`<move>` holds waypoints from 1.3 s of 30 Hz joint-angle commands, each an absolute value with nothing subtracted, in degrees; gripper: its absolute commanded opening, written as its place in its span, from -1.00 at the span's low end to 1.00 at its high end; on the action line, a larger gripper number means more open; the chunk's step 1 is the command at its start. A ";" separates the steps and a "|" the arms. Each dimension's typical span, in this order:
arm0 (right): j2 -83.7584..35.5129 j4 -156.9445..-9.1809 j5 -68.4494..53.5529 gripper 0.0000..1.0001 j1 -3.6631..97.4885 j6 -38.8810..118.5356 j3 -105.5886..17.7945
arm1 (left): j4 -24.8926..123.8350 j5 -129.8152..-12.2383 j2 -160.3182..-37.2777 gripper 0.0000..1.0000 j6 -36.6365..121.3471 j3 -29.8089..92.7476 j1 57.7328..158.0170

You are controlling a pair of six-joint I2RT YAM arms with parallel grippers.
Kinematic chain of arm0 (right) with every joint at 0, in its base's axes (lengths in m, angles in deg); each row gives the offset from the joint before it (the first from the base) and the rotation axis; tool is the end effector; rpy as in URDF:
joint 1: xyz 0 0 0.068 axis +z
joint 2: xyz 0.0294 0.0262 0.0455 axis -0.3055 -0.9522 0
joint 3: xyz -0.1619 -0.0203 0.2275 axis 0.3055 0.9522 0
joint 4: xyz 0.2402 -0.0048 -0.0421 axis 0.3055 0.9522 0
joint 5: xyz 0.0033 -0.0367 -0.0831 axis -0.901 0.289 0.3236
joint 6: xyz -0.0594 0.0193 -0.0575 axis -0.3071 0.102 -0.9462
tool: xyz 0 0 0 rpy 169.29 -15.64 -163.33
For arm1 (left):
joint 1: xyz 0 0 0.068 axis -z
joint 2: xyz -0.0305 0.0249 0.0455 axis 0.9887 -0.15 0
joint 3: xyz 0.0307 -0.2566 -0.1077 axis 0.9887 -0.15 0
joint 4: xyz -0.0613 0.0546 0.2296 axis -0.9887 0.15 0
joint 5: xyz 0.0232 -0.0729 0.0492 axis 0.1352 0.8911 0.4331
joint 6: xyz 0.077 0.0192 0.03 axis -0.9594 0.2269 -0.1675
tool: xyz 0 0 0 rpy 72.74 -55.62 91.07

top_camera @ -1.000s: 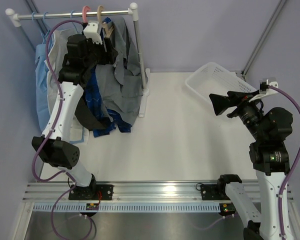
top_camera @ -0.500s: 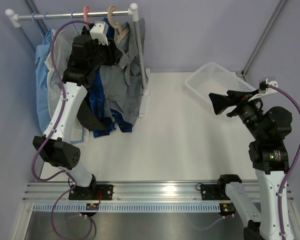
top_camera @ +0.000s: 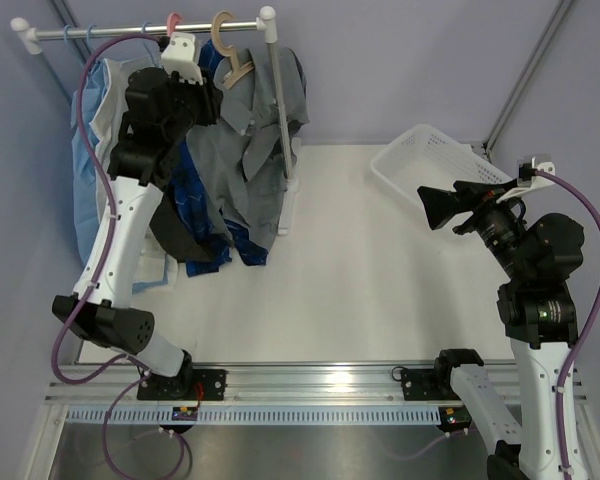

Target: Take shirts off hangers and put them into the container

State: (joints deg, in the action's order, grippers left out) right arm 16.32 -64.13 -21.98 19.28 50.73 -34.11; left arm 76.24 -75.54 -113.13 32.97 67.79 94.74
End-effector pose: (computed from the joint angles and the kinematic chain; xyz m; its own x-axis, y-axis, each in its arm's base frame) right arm 0.1348 0.0317 0.4550 -0.0273 0.2812 -0.9593 -0.4107 0.8718 0.2672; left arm 0.3504 -0.0883 0.4991 -0.1115 -0.0127 -0.9937 0.2899 0.9560 -0.0448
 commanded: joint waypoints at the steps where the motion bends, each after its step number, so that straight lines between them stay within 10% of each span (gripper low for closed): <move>1: 16.62 -66.17 -23.45 0.99 19.90 49.80 -33.92 | 73.64 -79.20 -106.89 -1.00 29.02 71.89 95.09; 10: 16.35 -66.78 -24.06 0.99 19.81 50.15 -33.65 | 73.64 -82.73 -103.36 -1.00 27.43 65.30 95.09; 14: 16.18 -66.34 -24.59 0.99 19.90 50.15 -33.83 | 73.72 -75.78 -106.62 -0.31 28.84 66.61 95.09; 18: 16.53 -66.43 -24.24 0.99 19.89 49.80 -33.48 | 73.64 -74.54 -109.78 -0.04 30.42 67.67 95.09; 32: 15.47 -67.22 -25.21 0.99 19.98 50.06 -33.21 | 77.06 -82.72 -110.06 -0.13 29.55 60.38 95.26; 34: 15.39 -67.57 -25.47 0.99 19.98 50.15 -33.13 | 77.06 -83.94 -108.83 -0.01 29.20 59.41 95.61; 36: 15.39 -67.66 -25.73 0.99 19.98 50.33 -32.95 | 76.98 -84.65 -108.56 0.52 28.32 60.19 95.61; 39: 15.30 -67.66 -26.17 0.99 19.98 50.33 -32.95 | 77.06 -84.13 -108.56 0.56 27.53 61.78 95.61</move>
State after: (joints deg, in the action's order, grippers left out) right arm 15.42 -65.05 -24.10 19.30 50.73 -33.08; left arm 75.91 -82.62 -110.31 28.75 60.40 95.48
